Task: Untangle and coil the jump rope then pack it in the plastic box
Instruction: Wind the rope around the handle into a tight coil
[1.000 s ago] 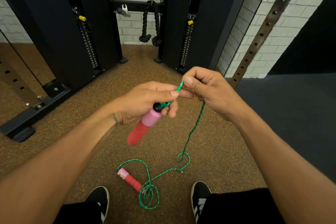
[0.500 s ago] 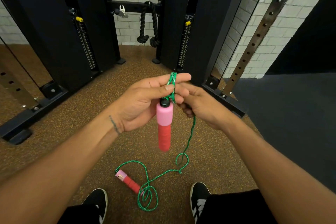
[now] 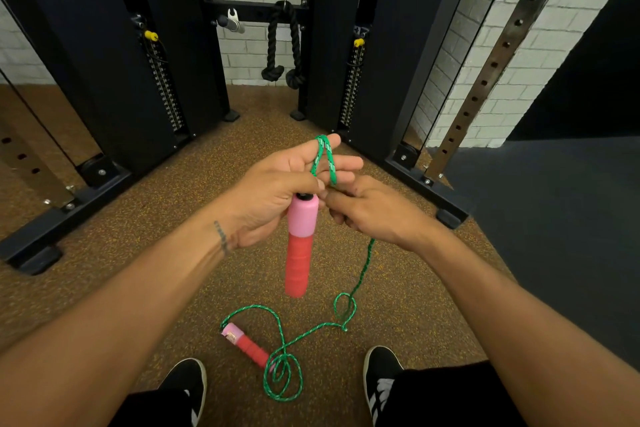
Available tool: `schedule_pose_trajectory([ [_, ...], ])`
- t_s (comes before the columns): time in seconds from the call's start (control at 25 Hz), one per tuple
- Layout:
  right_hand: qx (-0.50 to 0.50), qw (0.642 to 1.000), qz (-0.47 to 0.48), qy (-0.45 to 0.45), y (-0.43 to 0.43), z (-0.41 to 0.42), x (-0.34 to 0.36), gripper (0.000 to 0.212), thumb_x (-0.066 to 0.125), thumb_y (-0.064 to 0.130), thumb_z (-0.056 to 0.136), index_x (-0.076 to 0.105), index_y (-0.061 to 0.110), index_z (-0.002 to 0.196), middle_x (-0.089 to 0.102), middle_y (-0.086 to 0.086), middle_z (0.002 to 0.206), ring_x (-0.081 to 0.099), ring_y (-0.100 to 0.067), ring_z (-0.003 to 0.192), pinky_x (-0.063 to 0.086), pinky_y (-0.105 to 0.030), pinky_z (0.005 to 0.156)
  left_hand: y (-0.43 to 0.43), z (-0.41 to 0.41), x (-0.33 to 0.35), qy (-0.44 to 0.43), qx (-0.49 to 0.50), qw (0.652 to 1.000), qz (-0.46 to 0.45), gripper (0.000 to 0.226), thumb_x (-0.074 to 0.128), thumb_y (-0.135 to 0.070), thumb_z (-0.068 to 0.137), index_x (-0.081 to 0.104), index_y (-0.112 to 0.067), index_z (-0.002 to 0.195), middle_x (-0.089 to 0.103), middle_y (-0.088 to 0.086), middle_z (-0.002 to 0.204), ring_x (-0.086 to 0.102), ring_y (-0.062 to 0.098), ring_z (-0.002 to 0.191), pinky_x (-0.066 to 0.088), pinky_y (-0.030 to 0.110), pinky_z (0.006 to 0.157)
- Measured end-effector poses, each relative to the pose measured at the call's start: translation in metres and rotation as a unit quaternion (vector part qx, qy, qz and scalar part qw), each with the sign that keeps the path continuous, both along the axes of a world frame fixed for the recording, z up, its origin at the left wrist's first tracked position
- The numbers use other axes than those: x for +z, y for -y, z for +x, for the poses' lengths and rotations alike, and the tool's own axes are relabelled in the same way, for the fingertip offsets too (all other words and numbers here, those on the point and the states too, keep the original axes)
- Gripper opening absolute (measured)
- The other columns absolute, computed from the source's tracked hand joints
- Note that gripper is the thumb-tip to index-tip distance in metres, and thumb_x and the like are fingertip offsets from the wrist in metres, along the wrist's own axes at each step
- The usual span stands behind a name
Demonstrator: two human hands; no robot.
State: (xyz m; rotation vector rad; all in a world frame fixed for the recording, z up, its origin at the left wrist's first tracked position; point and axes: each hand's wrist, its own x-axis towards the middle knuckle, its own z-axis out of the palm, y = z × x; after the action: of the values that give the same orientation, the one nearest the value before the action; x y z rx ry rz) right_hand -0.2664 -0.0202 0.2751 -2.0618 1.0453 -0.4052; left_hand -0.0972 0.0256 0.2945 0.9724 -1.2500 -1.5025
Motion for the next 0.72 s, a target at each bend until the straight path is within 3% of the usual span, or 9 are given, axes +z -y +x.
schedule_pose_trajectory([
  [0.08,0.037,0.998,-0.027,-0.029,0.000,-0.004,0.003,0.022,0.051,0.043,0.101,0.069,0.040,0.089,0.055,0.011,0.064,0.047,0.001,0.056,0.038,-0.025,0.059,0.004,0.006,-0.002,0.053,0.028,0.998,-0.008,0.064,0.040,0.016,0.091,0.038,-0.014,0.149,0.071,0.004,0.124,0.066,0.013,0.091,0.055,0.025,0.075],
  [0.2,0.067,0.997,-0.012,-0.040,-0.002,-0.010,0.008,0.024,0.056,0.045,0.098,0.076,0.031,0.099,0.065,0.015,0.072,0.054,0.005,0.069,0.038,-0.019,0.066,0.008,0.014,-0.006,0.130,0.025,0.991,-0.022,0.056,0.044,0.005,0.098,0.038,-0.017,0.149,0.069,0.002,0.124,0.065,0.007,0.098,0.054,0.028,0.090],
  [0.28,0.073,0.997,0.002,-0.013,-0.002,-0.012,0.012,0.023,0.062,0.046,0.094,0.077,0.029,0.097,0.075,0.009,0.099,0.064,0.000,0.101,0.046,-0.030,0.086,0.007,0.014,-0.008,0.146,0.000,0.989,-0.021,0.047,0.047,0.001,0.099,0.050,-0.023,0.139,0.064,0.001,0.134,0.064,0.007,0.112,0.049,0.030,0.101],
  [0.32,0.077,0.997,-0.001,0.009,-0.002,-0.014,0.015,0.023,0.064,0.044,0.093,0.077,0.025,0.096,0.075,0.005,0.099,0.066,-0.010,0.102,0.047,-0.038,0.088,0.006,0.014,-0.009,0.144,-0.008,0.989,-0.014,0.043,0.048,0.001,0.098,0.056,-0.027,0.130,0.061,0.001,0.139,0.062,0.009,0.116,0.048,0.030,0.102],
  [0.4,0.073,0.994,-0.011,0.080,-0.001,-0.019,0.023,0.023,0.065,0.031,0.095,0.073,0.010,0.095,0.072,-0.002,0.083,0.065,-0.018,0.080,0.050,-0.041,0.075,0.005,0.016,-0.008,0.137,-0.035,0.990,0.006,0.043,0.049,0.003,0.096,0.060,-0.025,0.127,0.066,0.004,0.129,0.061,0.016,0.105,0.050,0.024,0.084],
  [0.44,0.062,0.991,-0.009,0.119,-0.001,-0.021,0.029,0.020,0.064,0.023,0.097,0.070,0.004,0.094,0.070,0.002,0.076,0.063,-0.008,0.070,0.050,-0.028,0.069,0.004,0.018,-0.007,0.136,-0.064,0.989,0.012,0.045,0.048,0.005,0.094,0.058,-0.019,0.131,0.070,0.007,0.121,0.061,0.017,0.099,0.049,0.022,0.075],
  [0.52,0.028,0.983,-0.008,0.180,0.002,-0.026,0.035,0.014,0.060,0.017,0.099,0.067,0.005,0.094,0.061,0.012,0.067,0.054,0.002,0.054,0.040,-0.012,0.055,0.001,0.019,-0.004,0.140,-0.134,0.981,0.021,0.046,0.048,0.006,0.093,0.053,-0.010,0.136,0.071,0.013,0.118,0.066,0.015,0.099,0.051,0.021,0.077],
  [0.6,-0.003,0.977,-0.006,0.215,0.010,-0.029,0.032,0.013,0.058,0.026,0.100,0.066,0.019,0.092,0.046,0.006,0.062,0.035,-0.005,0.050,0.026,-0.023,0.050,-0.004,0.015,-0.003,0.128,-0.184,0.974,0.027,0.044,0.054,-0.008,0.095,0.051,-0.011,0.138,0.073,0.010,0.118,0.067,0.013,0.100,0.053,0.024,0.079],
  [0.72,-0.050,0.966,0.032,0.250,0.022,-0.032,0.024,0.016,0.054,0.031,0.102,0.062,0.023,0.091,0.029,-0.007,0.066,0.022,-0.014,0.053,0.015,-0.036,0.052,-0.007,0.007,0.001,0.081,-0.174,0.980,0.042,0.041,0.052,-0.025,0.095,0.056,-0.021,0.136,0.075,0.004,0.107,0.066,0.007,0.090,0.050,0.020,0.059],
])
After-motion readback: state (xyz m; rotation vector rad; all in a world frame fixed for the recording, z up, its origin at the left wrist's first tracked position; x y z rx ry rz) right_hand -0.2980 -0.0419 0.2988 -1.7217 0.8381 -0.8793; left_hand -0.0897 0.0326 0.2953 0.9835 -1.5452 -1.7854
